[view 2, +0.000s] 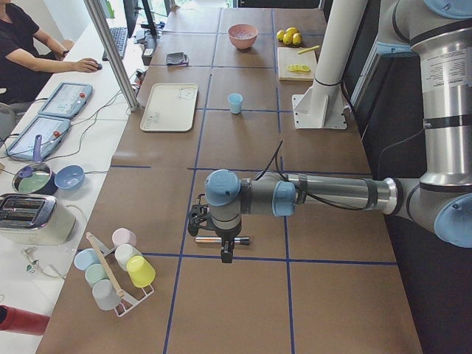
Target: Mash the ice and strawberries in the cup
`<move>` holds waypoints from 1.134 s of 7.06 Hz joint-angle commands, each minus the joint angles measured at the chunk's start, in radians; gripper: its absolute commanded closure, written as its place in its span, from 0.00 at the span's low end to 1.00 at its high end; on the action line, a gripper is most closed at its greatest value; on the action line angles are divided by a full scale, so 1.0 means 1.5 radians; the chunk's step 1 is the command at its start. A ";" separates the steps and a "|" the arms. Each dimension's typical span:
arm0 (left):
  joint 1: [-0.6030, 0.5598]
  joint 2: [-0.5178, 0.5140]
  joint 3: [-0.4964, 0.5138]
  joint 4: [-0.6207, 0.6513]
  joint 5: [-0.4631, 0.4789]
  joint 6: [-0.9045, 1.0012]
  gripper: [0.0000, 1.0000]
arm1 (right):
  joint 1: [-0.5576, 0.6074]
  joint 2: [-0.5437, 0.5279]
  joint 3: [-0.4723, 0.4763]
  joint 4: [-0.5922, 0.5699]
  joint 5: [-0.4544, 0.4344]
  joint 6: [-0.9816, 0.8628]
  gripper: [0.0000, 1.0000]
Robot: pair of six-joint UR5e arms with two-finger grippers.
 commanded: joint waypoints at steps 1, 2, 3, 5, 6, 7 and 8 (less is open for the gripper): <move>0.001 -0.006 0.003 0.004 0.008 -0.003 0.00 | 0.000 -0.003 0.003 0.001 0.001 0.001 0.00; 0.001 -0.005 0.002 0.004 0.000 -0.002 0.00 | 0.000 -0.003 0.002 0.001 0.001 0.002 0.00; 0.001 -0.006 -0.004 0.007 -0.001 -0.003 0.00 | 0.000 -0.004 0.003 0.002 0.008 0.002 0.00; 0.001 -0.005 -0.004 0.006 -0.001 0.001 0.00 | 0.000 -0.001 0.003 -0.004 0.010 0.002 0.00; 0.002 -0.002 0.001 0.002 -0.001 0.004 0.00 | 0.000 -0.003 0.003 -0.005 0.010 -0.002 0.00; 0.001 -0.002 0.007 0.001 -0.002 0.005 0.00 | -0.013 -0.003 0.002 -0.005 0.010 -0.005 0.00; 0.002 -0.001 0.007 0.001 -0.002 0.005 0.00 | -0.019 -0.005 -0.002 -0.006 0.009 -0.028 0.00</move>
